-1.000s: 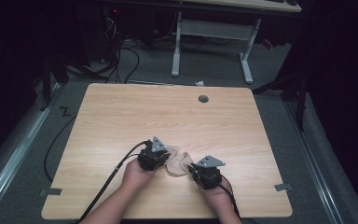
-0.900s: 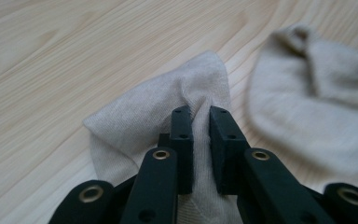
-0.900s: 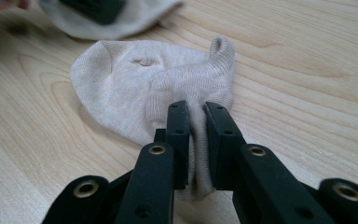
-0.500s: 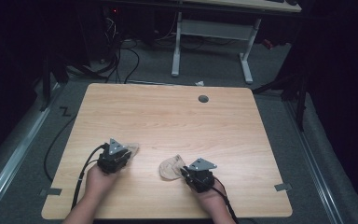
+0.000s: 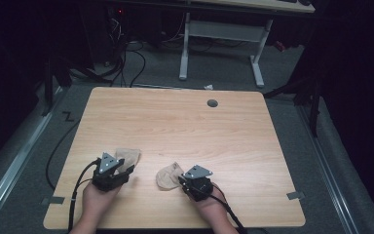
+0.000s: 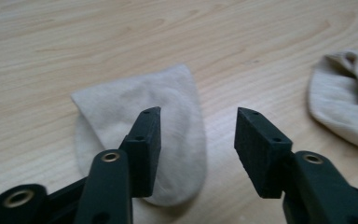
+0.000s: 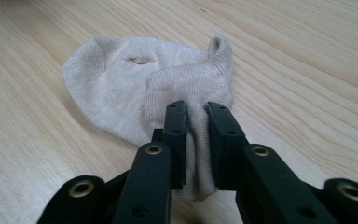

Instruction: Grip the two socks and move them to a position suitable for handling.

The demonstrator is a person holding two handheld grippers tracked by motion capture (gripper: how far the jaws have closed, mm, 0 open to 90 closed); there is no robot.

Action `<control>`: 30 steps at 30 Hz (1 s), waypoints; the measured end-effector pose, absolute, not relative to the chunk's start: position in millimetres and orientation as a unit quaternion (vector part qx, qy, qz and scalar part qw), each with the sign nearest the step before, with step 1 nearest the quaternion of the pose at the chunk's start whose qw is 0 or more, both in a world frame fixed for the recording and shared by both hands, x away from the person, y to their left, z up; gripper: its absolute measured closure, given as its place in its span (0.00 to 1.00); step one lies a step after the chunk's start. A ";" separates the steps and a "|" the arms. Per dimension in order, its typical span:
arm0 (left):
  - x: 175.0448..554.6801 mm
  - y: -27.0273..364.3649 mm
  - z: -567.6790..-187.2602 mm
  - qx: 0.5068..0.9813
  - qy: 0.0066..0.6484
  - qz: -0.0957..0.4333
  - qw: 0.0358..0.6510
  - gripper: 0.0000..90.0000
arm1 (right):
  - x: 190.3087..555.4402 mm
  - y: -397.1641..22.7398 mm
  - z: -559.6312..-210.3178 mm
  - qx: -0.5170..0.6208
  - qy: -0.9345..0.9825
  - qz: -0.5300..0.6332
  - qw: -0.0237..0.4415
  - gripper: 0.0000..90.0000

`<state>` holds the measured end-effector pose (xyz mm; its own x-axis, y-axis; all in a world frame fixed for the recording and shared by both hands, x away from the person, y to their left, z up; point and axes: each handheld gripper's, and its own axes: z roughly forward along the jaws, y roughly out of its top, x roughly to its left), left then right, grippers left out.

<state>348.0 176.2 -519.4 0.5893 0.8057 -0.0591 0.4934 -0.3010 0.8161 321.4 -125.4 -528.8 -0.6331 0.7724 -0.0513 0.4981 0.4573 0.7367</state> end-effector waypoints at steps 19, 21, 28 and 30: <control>314.9 90.0 -534.0 0.828 0.358 0.116 0.416 0.84 | 302.6 -115.8 -524.9 0.332 0.844 0.378 0.186 0.69; 315.5 92.4 -534.5 0.833 0.347 0.123 0.413 0.85 | 303.8 -112.2 -529.3 0.331 0.852 0.357 0.191 0.69; 318.2 101.5 -533.0 0.849 0.321 0.137 0.397 0.85 | 306.6 -111.1 -530.8 0.333 0.851 0.348 0.209 0.86; 318.2 102.6 -532.8 0.850 0.320 0.137 0.396 0.85 | 305.4 -109.9 -530.2 0.332 0.852 0.347 0.208 0.93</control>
